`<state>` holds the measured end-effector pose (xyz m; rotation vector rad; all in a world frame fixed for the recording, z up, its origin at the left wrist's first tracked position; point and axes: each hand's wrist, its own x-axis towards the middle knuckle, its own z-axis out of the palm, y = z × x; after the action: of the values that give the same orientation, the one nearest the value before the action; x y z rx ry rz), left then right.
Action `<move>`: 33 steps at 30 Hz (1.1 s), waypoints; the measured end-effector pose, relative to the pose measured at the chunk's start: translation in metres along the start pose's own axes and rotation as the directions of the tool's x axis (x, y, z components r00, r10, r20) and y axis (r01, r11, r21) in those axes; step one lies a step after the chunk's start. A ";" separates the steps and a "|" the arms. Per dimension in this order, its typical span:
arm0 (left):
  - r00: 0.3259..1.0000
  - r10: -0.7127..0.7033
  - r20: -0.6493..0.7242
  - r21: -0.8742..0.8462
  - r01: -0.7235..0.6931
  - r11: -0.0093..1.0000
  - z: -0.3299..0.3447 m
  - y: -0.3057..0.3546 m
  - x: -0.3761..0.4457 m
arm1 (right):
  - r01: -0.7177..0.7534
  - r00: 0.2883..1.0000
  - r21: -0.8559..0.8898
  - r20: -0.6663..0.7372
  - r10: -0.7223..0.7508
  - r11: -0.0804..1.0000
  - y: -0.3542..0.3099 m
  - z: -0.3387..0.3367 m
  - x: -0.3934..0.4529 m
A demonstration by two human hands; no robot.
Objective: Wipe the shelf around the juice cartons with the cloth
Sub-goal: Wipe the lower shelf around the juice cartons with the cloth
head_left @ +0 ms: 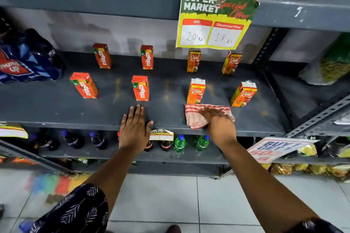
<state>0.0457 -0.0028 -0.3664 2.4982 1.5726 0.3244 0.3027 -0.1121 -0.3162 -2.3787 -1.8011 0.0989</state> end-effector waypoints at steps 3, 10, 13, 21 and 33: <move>1.000 -0.007 0.005 0.003 0.007 1.000 0.000 -0.001 0.000 | 0.026 0.998 0.037 -0.055 -0.024 0.999 0.005 0.003 -0.030; 1.000 0.000 -0.008 0.006 0.000 1.000 0.002 -0.001 0.000 | -0.007 0.969 0.106 -0.244 0.033 0.994 0.038 -0.037 -0.045; 1.000 -0.007 -0.014 0.011 0.007 1.000 0.002 -0.002 0.000 | -0.016 0.978 0.115 -0.204 0.039 0.993 0.040 -0.041 -0.012; 1.000 -0.001 0.006 0.036 0.001 0.999 0.001 -0.001 -0.001 | 0.005 0.996 0.065 -0.092 0.001 0.998 0.055 -0.009 -0.049; 0.975 0.202 0.091 -0.017 -0.202 0.979 0.017 0.082 0.015 | -0.136 0.988 0.113 -0.060 0.143 0.984 0.095 -0.030 -0.034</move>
<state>0.1275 -0.0251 -0.3603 2.6316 1.2839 0.2370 0.3884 -0.1729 -0.3033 -2.3987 -1.5574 0.1280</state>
